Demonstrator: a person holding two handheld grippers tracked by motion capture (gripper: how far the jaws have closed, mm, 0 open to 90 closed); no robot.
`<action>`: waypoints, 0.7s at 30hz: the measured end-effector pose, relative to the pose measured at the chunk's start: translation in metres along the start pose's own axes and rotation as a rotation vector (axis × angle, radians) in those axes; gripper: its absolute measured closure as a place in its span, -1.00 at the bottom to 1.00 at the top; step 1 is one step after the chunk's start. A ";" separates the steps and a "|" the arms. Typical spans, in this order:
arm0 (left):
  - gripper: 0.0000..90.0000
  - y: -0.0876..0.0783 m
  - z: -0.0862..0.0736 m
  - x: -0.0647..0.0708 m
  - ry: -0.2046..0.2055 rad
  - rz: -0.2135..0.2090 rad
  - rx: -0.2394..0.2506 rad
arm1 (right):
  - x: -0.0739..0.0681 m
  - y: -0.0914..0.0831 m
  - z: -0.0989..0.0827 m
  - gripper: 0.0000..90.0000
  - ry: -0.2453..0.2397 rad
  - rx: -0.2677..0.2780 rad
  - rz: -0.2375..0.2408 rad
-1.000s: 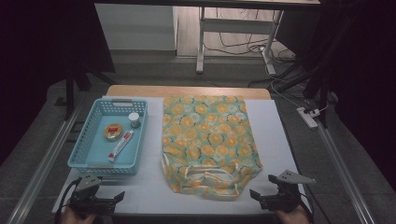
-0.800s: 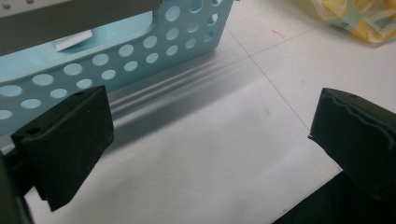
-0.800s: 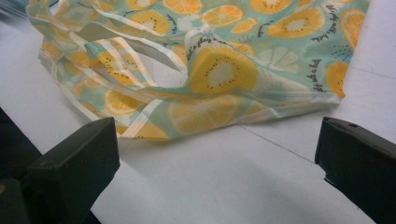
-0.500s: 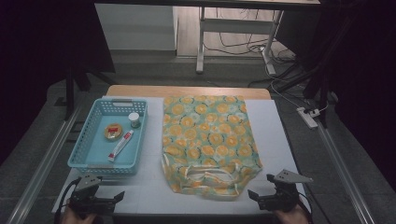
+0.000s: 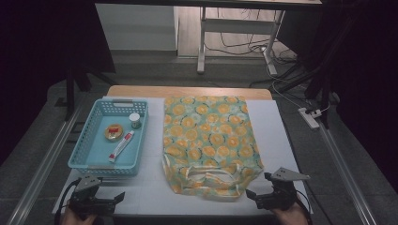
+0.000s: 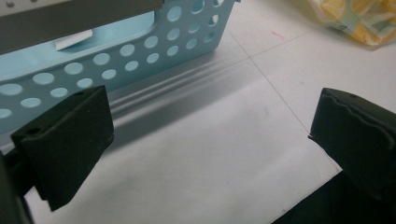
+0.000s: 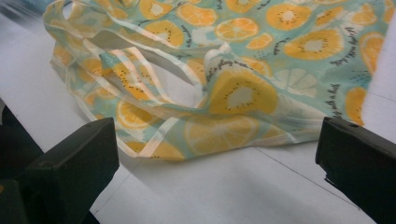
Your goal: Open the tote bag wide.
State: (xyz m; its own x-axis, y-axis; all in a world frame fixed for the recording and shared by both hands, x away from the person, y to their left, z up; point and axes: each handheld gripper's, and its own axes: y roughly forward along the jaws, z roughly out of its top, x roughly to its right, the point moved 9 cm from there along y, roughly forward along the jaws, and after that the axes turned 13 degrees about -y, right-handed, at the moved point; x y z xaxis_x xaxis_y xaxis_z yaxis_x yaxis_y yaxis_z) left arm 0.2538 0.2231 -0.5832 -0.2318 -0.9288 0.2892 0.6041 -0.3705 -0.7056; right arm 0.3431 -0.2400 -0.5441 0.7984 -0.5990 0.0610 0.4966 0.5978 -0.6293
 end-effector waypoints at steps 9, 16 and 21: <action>-1.00 0.000 0.000 0.000 -0.002 -0.002 -0.001 | -0.017 0.007 0.013 -1.00 -0.079 -0.011 0.022; -1.00 0.000 0.000 0.000 -0.006 -0.004 -0.002 | -0.019 0.015 0.015 -1.00 -0.085 -0.028 0.040; -1.00 0.000 0.000 0.000 -0.007 -0.006 -0.004 | -0.031 0.020 0.026 -1.00 -0.131 -0.020 0.073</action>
State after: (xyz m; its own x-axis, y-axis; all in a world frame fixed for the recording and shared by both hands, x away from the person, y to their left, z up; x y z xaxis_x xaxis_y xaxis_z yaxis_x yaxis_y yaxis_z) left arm 0.2539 0.2235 -0.5836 -0.2300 -0.9265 0.2978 0.5995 -0.3759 -0.7066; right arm 0.3372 -0.1956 -0.5385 0.8703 -0.4789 0.1147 0.4300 0.6255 -0.6510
